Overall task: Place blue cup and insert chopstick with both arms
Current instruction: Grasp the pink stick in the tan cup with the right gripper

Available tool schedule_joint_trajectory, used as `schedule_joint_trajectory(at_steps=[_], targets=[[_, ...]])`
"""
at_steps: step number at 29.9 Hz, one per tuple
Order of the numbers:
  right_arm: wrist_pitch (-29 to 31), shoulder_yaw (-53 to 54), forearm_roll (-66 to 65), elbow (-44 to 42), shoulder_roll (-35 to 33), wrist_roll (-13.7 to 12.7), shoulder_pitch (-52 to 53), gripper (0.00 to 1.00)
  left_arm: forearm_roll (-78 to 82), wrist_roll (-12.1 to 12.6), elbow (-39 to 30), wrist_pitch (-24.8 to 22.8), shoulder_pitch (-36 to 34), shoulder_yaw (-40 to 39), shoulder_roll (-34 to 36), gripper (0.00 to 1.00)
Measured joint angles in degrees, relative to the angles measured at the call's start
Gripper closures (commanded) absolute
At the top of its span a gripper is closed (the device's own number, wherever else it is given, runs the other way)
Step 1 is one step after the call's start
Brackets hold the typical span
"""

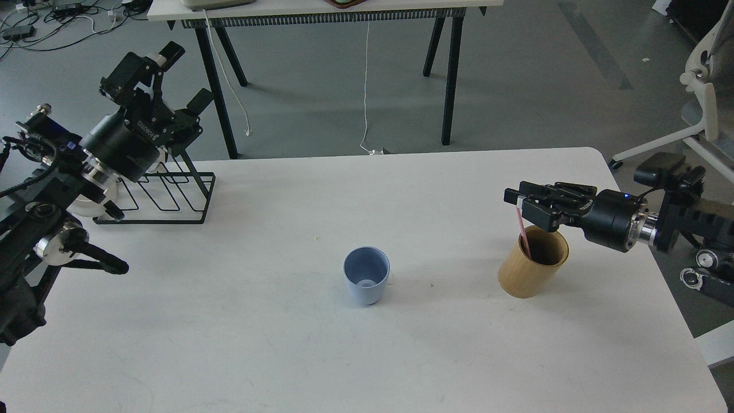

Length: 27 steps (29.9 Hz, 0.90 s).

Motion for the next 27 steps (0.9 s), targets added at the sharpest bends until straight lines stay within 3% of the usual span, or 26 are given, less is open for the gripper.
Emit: schedule_joint_trajectory(at_steps=[13, 27], targets=[[-0.02, -0.83, -1.04, 0.09, -0.22, 0.00, 0.36, 0.78, 0.01, 0.00, 0.24, 0.00, 0.06, 0.00, -0.17, 0.01], [-0.04, -0.85, -1.15, 0.26, -0.17, -0.02, 0.47, 0.92, 0.01, 0.00, 0.29, 0.00, 0.13, 0.00, -0.18, 0.01]])
